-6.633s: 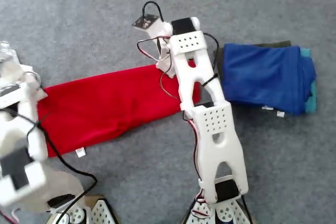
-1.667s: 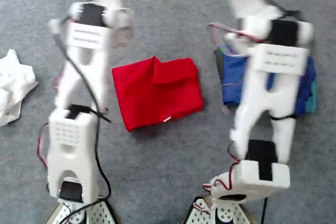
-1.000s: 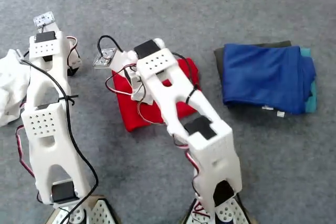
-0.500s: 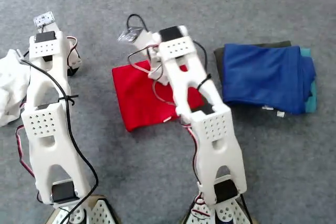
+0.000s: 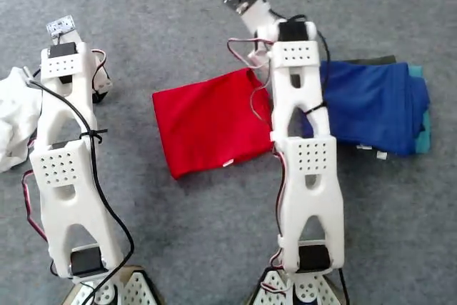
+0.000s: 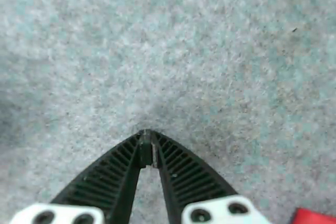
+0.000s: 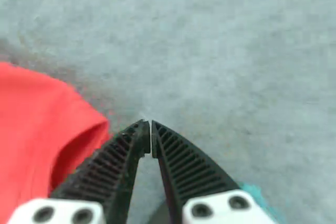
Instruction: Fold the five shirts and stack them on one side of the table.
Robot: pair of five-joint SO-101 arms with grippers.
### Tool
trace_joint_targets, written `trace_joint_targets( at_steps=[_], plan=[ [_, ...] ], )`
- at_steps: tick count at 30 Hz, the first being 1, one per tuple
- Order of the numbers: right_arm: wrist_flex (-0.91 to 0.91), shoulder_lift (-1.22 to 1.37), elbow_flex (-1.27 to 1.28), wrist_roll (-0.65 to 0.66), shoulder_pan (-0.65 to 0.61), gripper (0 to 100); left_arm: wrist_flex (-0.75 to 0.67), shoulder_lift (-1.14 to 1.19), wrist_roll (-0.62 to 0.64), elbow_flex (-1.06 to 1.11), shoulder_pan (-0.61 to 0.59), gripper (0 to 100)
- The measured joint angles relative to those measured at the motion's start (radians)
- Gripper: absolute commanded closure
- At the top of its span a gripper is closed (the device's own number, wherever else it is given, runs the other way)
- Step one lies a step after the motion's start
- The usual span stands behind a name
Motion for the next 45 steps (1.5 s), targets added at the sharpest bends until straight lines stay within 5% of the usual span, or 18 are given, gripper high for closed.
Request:
trace_joint_targets(
  at_steps=[8, 14, 23, 34, 45],
  plan=[
    [0.255, 0.017, -0.245, -0.100, -0.074, 98.0, -0.002, 0.000, -0.055, 0.000, 0.026, 97],
    [0.196, 0.160, -0.245, -0.106, -0.135, 98.0, -0.002, 0.000, -0.069, 0.000, 0.029, 97],
    [0.169, 0.331, -0.334, -0.109, -0.068, 98.0, -0.002, 0.000, -0.069, 0.000, 0.029, 97],
    [0.308, 0.236, -0.364, -0.107, -0.064, 98.0, -0.002, 0.000, -0.118, 0.000, 0.035, 97],
    [0.342, -0.023, -0.361, -0.308, -0.063, 98.0, 0.084, -0.273, -0.218, 0.195, 0.318, 97]
  ],
)
